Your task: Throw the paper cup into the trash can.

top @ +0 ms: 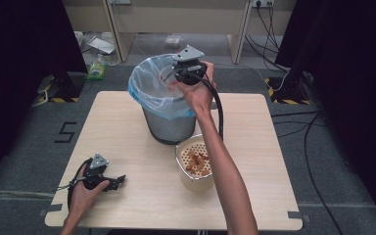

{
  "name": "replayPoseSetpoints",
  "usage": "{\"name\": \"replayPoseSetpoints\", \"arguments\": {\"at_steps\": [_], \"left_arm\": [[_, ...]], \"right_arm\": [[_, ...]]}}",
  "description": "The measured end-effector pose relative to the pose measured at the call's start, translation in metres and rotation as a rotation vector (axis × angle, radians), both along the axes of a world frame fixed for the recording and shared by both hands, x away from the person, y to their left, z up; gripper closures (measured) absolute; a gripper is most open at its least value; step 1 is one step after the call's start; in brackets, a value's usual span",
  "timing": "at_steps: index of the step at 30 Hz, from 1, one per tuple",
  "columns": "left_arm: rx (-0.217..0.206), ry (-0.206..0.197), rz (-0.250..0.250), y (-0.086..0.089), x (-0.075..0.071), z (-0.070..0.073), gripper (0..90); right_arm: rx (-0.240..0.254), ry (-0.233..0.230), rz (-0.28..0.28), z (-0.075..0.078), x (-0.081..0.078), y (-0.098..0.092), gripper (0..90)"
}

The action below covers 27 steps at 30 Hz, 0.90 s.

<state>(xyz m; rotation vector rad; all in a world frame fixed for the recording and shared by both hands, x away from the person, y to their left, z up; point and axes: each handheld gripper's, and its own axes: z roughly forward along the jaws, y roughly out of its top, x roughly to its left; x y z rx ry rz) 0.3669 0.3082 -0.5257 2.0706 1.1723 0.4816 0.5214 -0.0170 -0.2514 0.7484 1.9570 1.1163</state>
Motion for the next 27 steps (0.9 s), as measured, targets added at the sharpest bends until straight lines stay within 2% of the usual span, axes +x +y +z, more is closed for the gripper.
{"name": "replayPoseSetpoints", "arguments": {"at_steps": [5, 9, 11, 12, 15, 27], "left_arm": [[0.001, -0.001, 0.0, 0.0, 0.0, 0.0, 0.0], [0.003, 0.0, -0.001, 0.0, 0.0, 0.0, 0.0], [0.003, 0.0, -0.001, 0.0, 0.0, 0.0, 0.0], [0.003, 0.0, -0.001, 0.0, 0.0, 0.0, 0.0], [0.003, 0.0, -0.001, 0.0, 0.0, 0.0, 0.0], [0.003, 0.0, 0.0, 0.0, 0.0, 0.0, 0.0]], "right_arm": [[-0.002, -0.005, -0.003, 0.004, -0.003, -0.003, 64.7], [0.006, 0.011, -0.006, 0.007, -0.008, -0.016, 57.1], [-0.012, 0.017, 0.004, 0.007, -0.01, -0.024, 54.7], [-0.022, 0.018, 0.004, 0.007, -0.013, -0.03, 53.0], [0.007, 0.041, 0.001, 0.006, -0.019, -0.048, 49.3], [0.061, 0.087, -0.041, -0.009, -0.048, -0.113, 41.0]]}}
